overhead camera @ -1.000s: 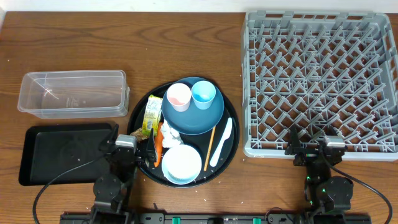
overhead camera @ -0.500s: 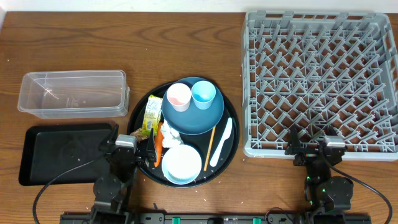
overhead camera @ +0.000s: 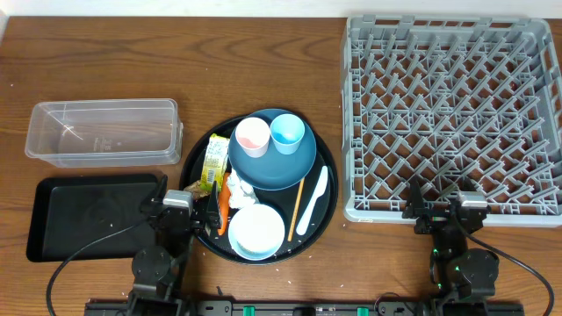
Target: Sort waste into correct bins and load items into the dishwasher rack
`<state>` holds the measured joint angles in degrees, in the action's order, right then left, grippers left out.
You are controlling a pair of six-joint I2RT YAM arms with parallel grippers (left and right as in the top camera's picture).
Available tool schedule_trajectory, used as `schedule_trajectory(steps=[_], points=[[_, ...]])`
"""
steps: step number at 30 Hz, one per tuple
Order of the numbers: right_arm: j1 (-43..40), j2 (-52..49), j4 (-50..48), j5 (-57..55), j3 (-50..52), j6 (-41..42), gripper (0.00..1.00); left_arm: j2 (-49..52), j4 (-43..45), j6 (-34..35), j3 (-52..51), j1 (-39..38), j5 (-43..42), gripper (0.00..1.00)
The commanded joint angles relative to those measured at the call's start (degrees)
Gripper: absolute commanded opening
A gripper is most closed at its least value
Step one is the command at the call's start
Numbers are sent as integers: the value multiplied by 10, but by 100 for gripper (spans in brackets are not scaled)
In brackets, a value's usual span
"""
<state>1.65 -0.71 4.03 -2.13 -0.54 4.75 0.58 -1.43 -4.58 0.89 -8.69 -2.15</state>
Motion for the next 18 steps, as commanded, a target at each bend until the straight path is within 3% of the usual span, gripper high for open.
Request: schedule_trajectory(steps=[1,18], points=[[-2,4,0,-4,2,3,99,-3,-26,-8,-7,3,14,98],[-2,4,0,-4,2,3,99,-3,-26,-8,-7,3,14,98]])
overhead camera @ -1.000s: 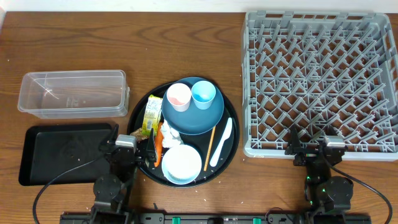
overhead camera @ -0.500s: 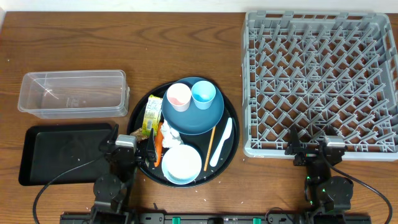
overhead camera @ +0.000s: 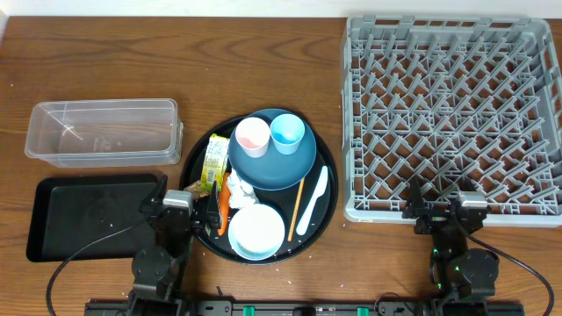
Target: Sort waste into correct bins and load items into the dishwasher rack
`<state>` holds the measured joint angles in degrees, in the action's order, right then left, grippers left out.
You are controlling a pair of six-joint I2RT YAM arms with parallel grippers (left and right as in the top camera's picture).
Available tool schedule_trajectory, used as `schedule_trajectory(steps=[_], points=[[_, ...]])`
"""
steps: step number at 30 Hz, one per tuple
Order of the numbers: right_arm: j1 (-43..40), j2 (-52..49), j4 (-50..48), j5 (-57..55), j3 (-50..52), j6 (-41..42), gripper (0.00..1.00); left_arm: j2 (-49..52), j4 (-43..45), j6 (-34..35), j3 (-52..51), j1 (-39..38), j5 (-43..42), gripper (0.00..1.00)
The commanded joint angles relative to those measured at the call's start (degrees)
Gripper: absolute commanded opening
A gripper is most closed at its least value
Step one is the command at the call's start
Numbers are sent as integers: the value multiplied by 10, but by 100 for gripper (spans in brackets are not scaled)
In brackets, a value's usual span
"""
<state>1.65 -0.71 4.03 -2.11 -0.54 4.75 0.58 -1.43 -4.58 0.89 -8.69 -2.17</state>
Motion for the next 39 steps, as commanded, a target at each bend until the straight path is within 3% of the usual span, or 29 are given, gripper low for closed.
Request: schedule_trajectory(steps=[1,10,16,22,32,35,39], points=[[-2,4,0,-4,2,3,99,-3,-26,-8,-7,3,14,98],[-2,4,0,-4,2,3,99,-3,-9,-7,-7,3,13,98],[-2,4,0,-4,2,3,99,1,-18,38,57,3,-79,98],[-2,4,0,-4,2,3,99,97,-165,47,241,3,-79,98],[-2,4,0,-4,2,3,99,461,-548,46,634,3,-117,98],[-2,4,0,-4,2,3,99,543,-602,47,702,3,-159,98],[-2,4,0,-4,2,3,99,609,-612,46,718,3,-183,98]])
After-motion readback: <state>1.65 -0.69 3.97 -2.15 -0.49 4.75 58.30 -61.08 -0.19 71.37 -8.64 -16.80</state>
